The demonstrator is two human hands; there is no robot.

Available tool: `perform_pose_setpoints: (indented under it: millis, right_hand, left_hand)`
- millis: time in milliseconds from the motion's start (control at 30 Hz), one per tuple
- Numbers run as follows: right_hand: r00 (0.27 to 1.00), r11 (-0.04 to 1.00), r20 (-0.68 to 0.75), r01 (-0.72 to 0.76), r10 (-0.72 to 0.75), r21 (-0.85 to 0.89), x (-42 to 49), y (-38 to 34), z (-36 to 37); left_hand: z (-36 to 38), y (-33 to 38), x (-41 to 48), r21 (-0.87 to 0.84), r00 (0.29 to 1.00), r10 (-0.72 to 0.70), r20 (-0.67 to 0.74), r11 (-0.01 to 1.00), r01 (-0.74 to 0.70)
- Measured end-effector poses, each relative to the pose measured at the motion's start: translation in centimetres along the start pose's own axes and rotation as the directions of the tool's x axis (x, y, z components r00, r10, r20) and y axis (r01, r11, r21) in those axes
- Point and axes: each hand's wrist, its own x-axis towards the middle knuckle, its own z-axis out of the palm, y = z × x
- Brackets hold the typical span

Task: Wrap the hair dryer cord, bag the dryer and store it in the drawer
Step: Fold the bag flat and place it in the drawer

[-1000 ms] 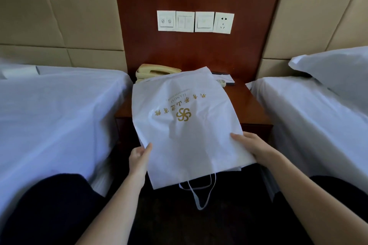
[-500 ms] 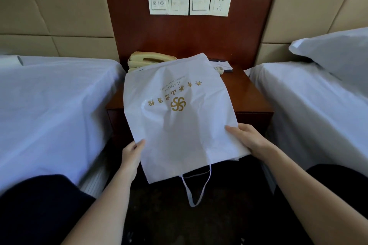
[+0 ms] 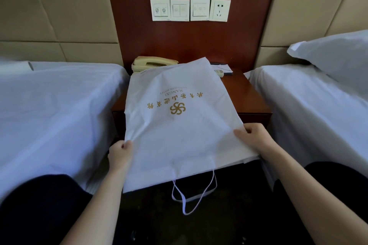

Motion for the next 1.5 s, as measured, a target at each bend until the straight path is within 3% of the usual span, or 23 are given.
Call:
perform_pose_setpoints:
  millis: [167,300,500,667,767,833,1067,1300,1433,1500]
  right_hand:
    - [0.990,0.991,0.133,-0.052,0.035,0.125,-2.5,-2.0,-1.6]
    - [0.986,0.993,0.163,-0.048,0.030,0.109,-3.7,-3.3,-3.3]
    - [0.989,0.960,0.150,-0.026,-0.016,0.279,-4.3,-6.4,-5.5]
    - [0.946,0.771,0.322,-0.232,0.037,0.593,-1.9,-10.0,-7.4]
    - [0.947,0.663,0.322,-0.248,0.011,0.706,1.0,-12.2,-7.9]
    - [0.955,0.659,0.298,-0.223,-0.001,0.718,3.0,-13.8,-7.8]
    - [0.994,0.794,0.104,-0.081,0.023,0.602,10.2,-17.9,-4.9]
    - [0.996,0.874,-0.083,0.069,-0.032,0.482,17.8,-19.5,-1.8]
    - [0.994,0.968,-0.109,0.047,-0.021,0.247,21.0,-19.8,-0.2]
    - [0.992,0.991,-0.121,0.057,-0.042,0.123,21.9,-20.0,0.5]
  left_hand:
    - [-2.7,2.3,-2.5,0.050,0.961,-0.188,0.202,0.982,0.181]
    - [-4.7,2.8,-4.1,0.070,0.955,-0.080,0.285,0.996,0.063]
    - [-7.7,7.4,-5.0,-0.225,0.900,-0.016,0.436,0.966,0.127]
    - [-9.4,12.3,-3.1,-0.668,0.915,-0.025,0.402,0.676,0.312]
    - [-8.9,14.9,-1.5,-0.775,0.928,-0.003,0.373,0.549,0.313]
    - [-8.2,16.4,-0.2,-0.797,0.942,-0.018,0.335,0.527,0.293]
    - [-4.9,19.2,5.2,-0.750,0.986,-0.051,0.157,0.644,0.152]
    - [-1.1,21.2,10.0,-0.596,0.995,0.028,-0.098,0.799,-0.081]
    - [1.5,21.5,12.4,-0.257,0.977,0.114,-0.181,0.953,-0.159]
    - [2.8,21.5,13.5,-0.093,0.968,0.178,-0.178,0.976,-0.196]
